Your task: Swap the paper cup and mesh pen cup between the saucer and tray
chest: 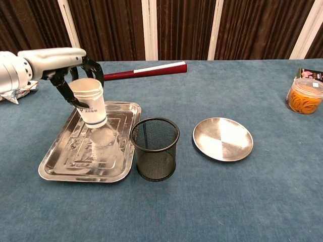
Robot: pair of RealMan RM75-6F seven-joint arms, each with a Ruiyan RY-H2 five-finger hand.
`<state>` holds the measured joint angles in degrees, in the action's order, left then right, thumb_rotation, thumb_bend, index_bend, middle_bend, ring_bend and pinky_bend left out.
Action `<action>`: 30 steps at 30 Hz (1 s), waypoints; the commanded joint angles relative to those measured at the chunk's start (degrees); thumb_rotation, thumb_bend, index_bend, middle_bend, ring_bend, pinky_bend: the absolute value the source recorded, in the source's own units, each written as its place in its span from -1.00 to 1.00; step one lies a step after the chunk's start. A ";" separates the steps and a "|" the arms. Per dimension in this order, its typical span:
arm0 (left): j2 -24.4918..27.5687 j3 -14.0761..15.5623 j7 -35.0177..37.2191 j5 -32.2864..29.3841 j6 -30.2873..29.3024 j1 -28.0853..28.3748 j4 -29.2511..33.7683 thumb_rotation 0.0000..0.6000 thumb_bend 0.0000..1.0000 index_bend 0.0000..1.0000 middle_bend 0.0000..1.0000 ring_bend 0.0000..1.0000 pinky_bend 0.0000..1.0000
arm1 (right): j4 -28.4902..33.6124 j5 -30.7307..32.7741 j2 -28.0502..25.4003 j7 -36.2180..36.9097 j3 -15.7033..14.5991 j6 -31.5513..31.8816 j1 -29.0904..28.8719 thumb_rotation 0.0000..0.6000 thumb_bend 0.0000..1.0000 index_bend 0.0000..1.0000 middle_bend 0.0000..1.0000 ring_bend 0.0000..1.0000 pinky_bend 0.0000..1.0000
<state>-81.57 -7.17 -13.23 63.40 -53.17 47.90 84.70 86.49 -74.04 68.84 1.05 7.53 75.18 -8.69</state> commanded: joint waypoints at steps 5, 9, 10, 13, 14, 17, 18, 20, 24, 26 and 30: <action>-0.69 0.42 -3.97 -2.42 3.16 1.33 0.92 1.00 -0.71 -0.44 -0.81 -0.90 -0.36 | 0.36 -0.25 -0.83 0.40 -0.36 -0.58 0.06 1.00 -1.00 -1.00 -1.00 -1.00 -1.00; 0.11 0.56 -7.02 -4.04 3.50 1.88 3.16 1.00 -0.83 -0.68 -0.97 -1.00 -0.47 | 0.76 -0.17 -1.38 0.55 -0.52 -0.89 0.14 1.00 -1.00 -1.00 -1.00 -1.00 -1.00; 0.73 0.70 -8.17 -4.83 3.87 2.14 4.27 1.00 -0.88 -0.77 -0.99 -1.00 -0.49 | 0.87 0.03 -1.53 0.37 -0.55 -1.04 0.16 1.00 -1.00 -1.00 -1.00 -1.00 -1.00; 2.56 0.63 -10.55 -6.58 3.99 2.68 7.78 1.00 -0.95 -0.86 -1.00 -1.00 -0.53 | 1.53 0.66 -2.25 -0.26 -0.72 -1.84 0.12 1.00 -1.00 -1.00 -1.00 -1.00 -1.00; 3.06 0.41 -10.61 -6.49 3.48 2.59 8.91 1.00 -0.95 -0.86 -1.00 -1.00 -0.54 | 1.64 0.63 -2.39 -0.44 -0.73 -1.77 0.13 1.00 -1.00 -1.00 -1.00 -1.00 -1.00; 6.11 -0.76 -9.09 -3.76 -1.02 0.73 14.75 1.00 -0.95 -0.86 -1.00 -1.00 -0.58 | 1.98 0.10 -2.64 -0.67 -0.81 -1.28 0.21 1.00 -1.00 -1.00 -1.00 -1.00 -1.00; 7.62 -1.23 -7.66 -1.70 -3.89 -0.74 16.95 1.00 -0.95 -0.87 -1.00 -1.00 -0.59 | 1.93 -0.33 -2.63 -0.54 -0.90 -1.17 0.18 1.00 -1.00 -1.00 -1.00 -1.00 -1.00; 10.59 -1.32 -5.04 1.82 -9.58 -4.23 19.99 1.00 -0.95 -0.89 -1.00 -1.00 -0.61 | 1.71 -1.26 -2.56 -0.21 -1.18 -1.18 0.01 1.00 -1.00 -1.00 -1.00 -1.00 -1.00; 15.64 1.57 0.27 10.01 -23.23 -13.94 20.56 1.00 -0.95 -0.88 -1.00 -1.00 -0.65 | 1.42 -5.58 -2.17 1.83 -2.08 -1.72 -1.34 1.00 -1.00 -1.00 -1.00 -1.00 -1.00; 16.56 3.90 2.00 13.00 -26.83 -17.43 18.71 1.00 -0.95 -0.85 -1.00 -1.00 -0.66 | 1.78 -7.25 -2.13 1.85 -2.22 -3.06 -2.81 1.00 -1.00 -1.00 -1.00 -1.00 -1.00; 17.00 8.50 2.14 15.83 -32.26 -24.06 15.20 1.00 -0.94 -0.82 -1.00 -1.00 -0.67 | 4.55 -10.88 -1.67 -1.36 -1.52 -6.54 -7.53 1.00 -1.00 -1.00 -1.00 -1.00 -1.00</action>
<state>-66.77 -2.70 -13.14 75.02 -80.52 29.54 102.02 89.47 -82.92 66.78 1.38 5.68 70.50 -13.85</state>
